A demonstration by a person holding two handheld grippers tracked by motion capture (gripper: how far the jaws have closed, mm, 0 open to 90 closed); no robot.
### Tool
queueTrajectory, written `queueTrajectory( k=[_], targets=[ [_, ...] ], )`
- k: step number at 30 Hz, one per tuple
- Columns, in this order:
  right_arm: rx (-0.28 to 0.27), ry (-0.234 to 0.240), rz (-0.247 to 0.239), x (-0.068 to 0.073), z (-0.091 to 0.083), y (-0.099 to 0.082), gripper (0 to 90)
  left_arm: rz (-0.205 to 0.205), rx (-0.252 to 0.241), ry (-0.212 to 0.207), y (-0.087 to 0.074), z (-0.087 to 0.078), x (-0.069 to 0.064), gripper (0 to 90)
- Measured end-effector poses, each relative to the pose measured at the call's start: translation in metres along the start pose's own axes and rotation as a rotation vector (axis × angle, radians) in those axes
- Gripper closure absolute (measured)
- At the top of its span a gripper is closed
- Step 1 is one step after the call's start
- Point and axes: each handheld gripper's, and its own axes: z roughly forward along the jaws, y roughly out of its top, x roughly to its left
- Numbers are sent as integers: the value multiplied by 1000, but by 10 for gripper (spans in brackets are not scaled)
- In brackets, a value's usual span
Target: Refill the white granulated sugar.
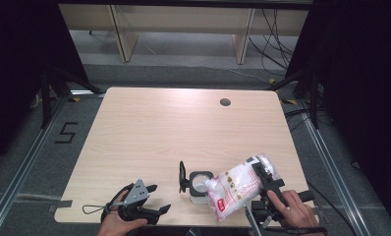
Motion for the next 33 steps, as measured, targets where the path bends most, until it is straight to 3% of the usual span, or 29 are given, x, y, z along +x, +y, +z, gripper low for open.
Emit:
queueTrajectory(
  k=[1,2,4,5,6,8,9,10,12,13,14,15,16,21,24,25,27,30,31,33],
  targets=[
    [-2,-1,-5,1,1,0,411,0,2,2,0,0,0,200],
    [0,8,26,4,2,0,415,-4,-1,3,0,0,-1,200],
    [-26,-11,-4,5,4,-1,424,-3,2,3,1,-1,-1,200],
    [-2,10,-13,4,2,-1,427,-2,0,-3,0,-1,0,200],
    [-15,-8,-16,7,4,-1,431,3,2,4,0,-1,0,200],
    [22,6,-36,7,2,2,437,26,-2,-2,1,-1,1,200],
    [19,3,-23,10,2,1,440,-4,1,3,0,-1,-1,200],
    [15,-9,-12,12,2,1,442,-2,3,2,0,-1,-1,200],
    [14,-26,-37,14,3,1,447,-3,0,2,0,0,0,200],
    [18,-24,12,18,3,0,447,-1,-2,1,0,0,0,200],
    [23,-7,-52,13,2,2,447,7,-6,-3,0,0,0,200],
    [21,-19,-2,17,2,1,448,3,-3,1,0,0,0,200],
    [14,-18,-50,14,3,1,448,5,0,2,0,0,0,200],
    [-6,-58,-91,12,3,2,448,-2,-1,-1,0,-1,-1,200],
    [-1,-50,-76,15,3,2,449,30,0,-1,1,-1,2,200],
    [16,-38,-31,18,2,1,448,20,9,6,1,-2,1,200],
    [5,-33,-74,16,3,1,450,17,-12,-6,1,0,1,200],
    [1,-45,-79,16,3,1,454,25,3,-2,1,-1,2,200],
    [-18,-73,-85,16,3,1,456,14,2,0,1,-1,1,200],
    [-8,-73,-69,18,2,0,458,15,3,0,1,-1,1,200]
  ],
)
